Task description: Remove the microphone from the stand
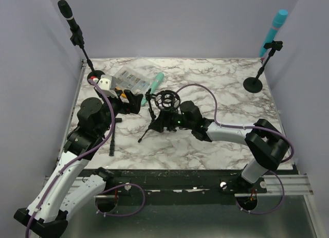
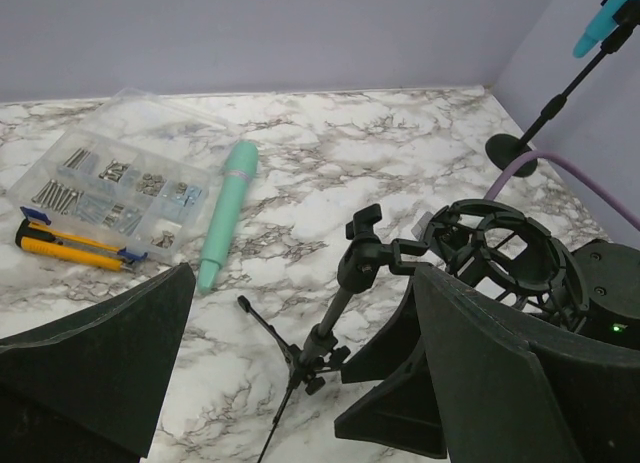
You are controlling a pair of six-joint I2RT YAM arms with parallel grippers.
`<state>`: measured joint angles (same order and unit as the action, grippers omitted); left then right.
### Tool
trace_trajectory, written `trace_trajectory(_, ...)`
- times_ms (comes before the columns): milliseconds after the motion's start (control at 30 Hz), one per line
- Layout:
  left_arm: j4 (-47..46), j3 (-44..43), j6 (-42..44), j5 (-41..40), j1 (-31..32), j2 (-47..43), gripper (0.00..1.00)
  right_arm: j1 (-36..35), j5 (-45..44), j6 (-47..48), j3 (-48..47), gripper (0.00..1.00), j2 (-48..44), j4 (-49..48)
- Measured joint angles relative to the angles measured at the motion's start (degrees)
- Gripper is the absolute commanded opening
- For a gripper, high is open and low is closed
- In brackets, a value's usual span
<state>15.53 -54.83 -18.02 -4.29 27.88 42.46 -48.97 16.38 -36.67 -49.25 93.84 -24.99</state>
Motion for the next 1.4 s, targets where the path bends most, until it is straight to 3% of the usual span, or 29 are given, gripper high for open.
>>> trace_trajectory(200,0.0,0.0,0.0,0.3,0.0,0.5,0.95,0.4,-0.1,-4.5,5.8,0.96,-3.0,-4.4)
trace_trajectory(600,0.5,-0.6,0.0,7.5,0.0,4.6,0.96,3.3,-0.8,-9.2,11.7,0.98,-5.0,-4.6)
trace_trajectory(1000,2.8,-3.9,0.0,13.2,1.0,12.1,0.96,3.3,-7.2,-7.8,19.6,0.98,-14.8,3.0)
trace_trajectory(1400,4.0,-4.1,0.1,13.1,1.1,12.5,0.96,3.3,-18.2,-2.3,18.3,0.98,-31.4,17.9)
